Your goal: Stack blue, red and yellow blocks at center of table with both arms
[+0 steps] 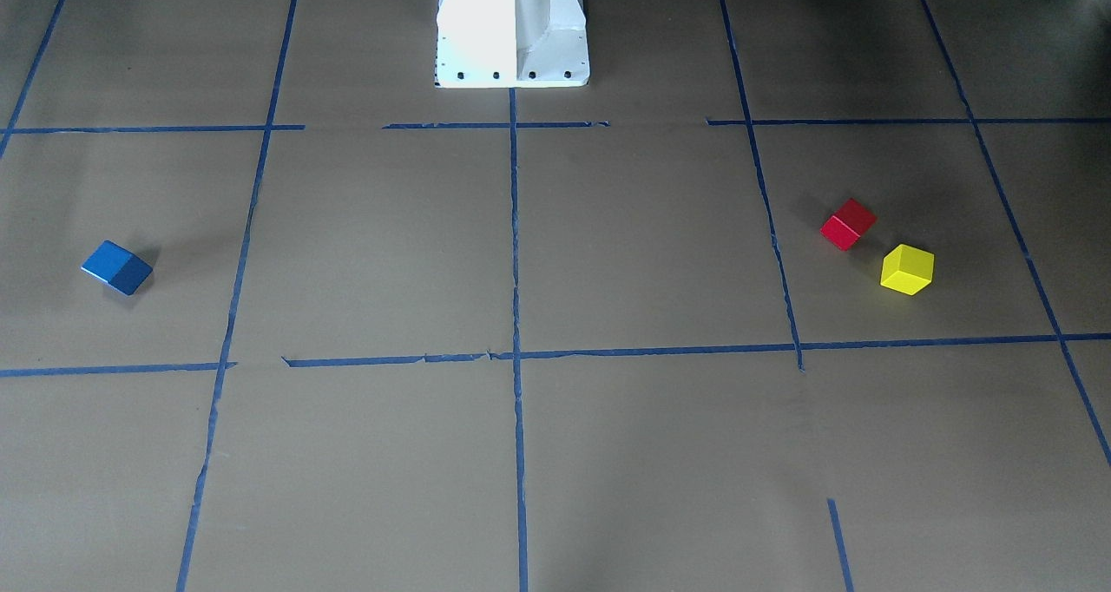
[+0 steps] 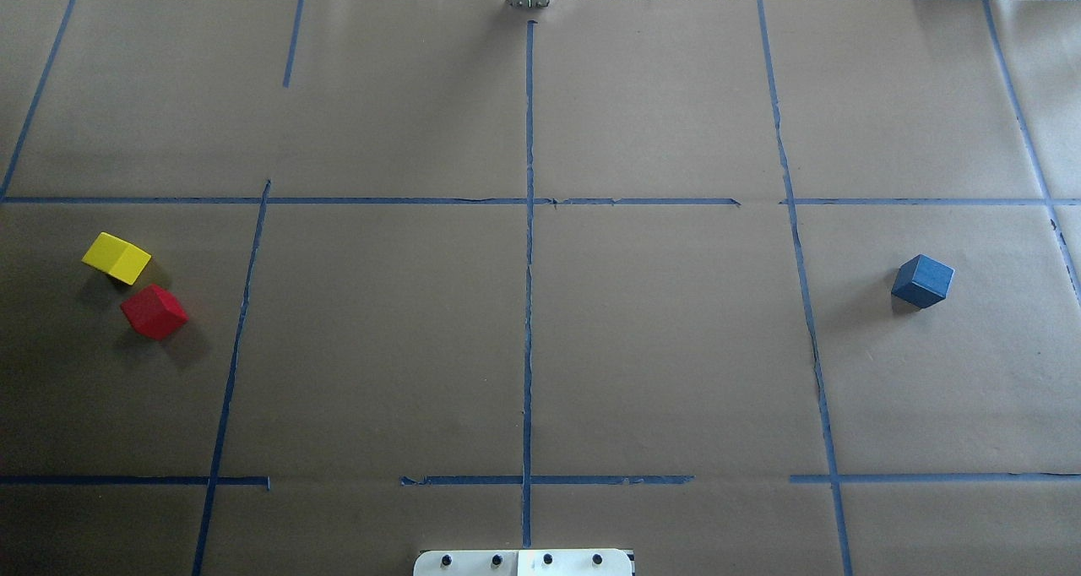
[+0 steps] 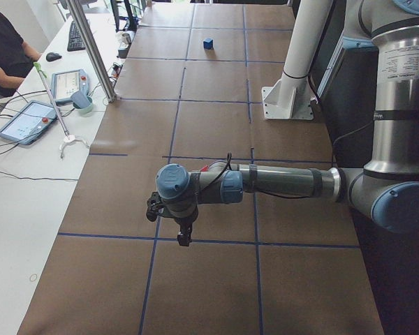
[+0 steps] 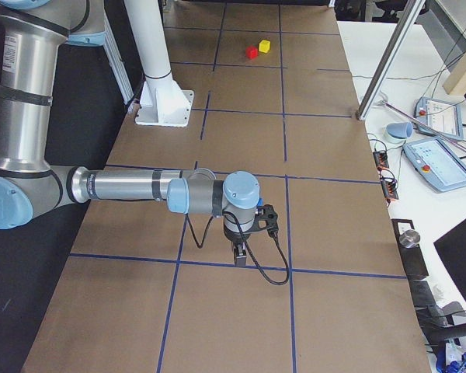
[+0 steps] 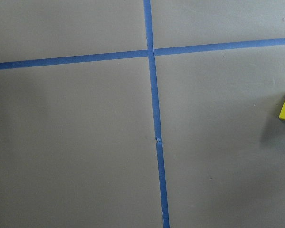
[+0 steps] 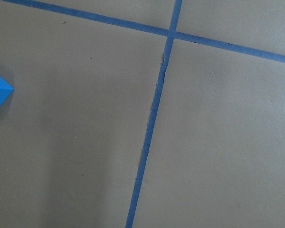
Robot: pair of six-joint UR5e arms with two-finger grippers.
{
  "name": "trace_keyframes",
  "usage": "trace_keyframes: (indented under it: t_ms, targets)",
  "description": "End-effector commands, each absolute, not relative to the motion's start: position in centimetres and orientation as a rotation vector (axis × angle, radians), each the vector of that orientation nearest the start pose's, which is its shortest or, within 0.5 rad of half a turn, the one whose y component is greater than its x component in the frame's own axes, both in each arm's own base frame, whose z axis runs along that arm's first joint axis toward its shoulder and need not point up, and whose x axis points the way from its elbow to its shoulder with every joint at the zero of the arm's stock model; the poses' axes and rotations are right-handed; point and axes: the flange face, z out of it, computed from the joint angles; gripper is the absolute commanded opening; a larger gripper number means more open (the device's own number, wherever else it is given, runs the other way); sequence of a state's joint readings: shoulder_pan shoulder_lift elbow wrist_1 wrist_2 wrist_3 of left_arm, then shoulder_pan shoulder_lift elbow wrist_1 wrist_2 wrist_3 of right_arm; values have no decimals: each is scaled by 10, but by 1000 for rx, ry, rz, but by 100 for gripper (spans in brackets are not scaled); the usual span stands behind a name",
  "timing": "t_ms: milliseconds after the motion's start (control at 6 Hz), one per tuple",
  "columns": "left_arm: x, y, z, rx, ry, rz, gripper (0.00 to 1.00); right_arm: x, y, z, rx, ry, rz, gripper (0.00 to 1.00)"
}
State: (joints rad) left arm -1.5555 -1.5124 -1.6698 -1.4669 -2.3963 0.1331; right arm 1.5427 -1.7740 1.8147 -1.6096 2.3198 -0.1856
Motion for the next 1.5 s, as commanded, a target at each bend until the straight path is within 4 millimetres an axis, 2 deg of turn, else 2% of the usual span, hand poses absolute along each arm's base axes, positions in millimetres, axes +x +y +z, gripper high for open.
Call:
trace_keyframes:
  t_ms: [0, 333, 500, 667, 833, 1167, 1333]
  targets:
    - [-52, -460, 640, 27, 820, 138, 100, 54, -410, 632, 75, -766, -203, 100]
    - [-52, -454, 648, 10, 822, 127, 100, 54, -408, 636, 72, -770, -202, 100]
    - [-52, -450, 655, -4, 823, 120, 100, 53, -408, 630, 81, -784, -204, 100]
    - [-53, -427, 666, -19, 837, 112, 100, 53, -410, 625, 103, -786, -214, 100]
    - [-52, -432, 665, 50, 834, 141, 100, 50, -414, 623, 177, -781, -250, 100]
    - [-52, -433, 655, 93, 832, 140, 100, 17, -418, 621, 125, -826, -251, 100]
    - [-51, -434, 657, 91, 829, 144, 100, -20, -431, 604, 93, -840, -186, 100]
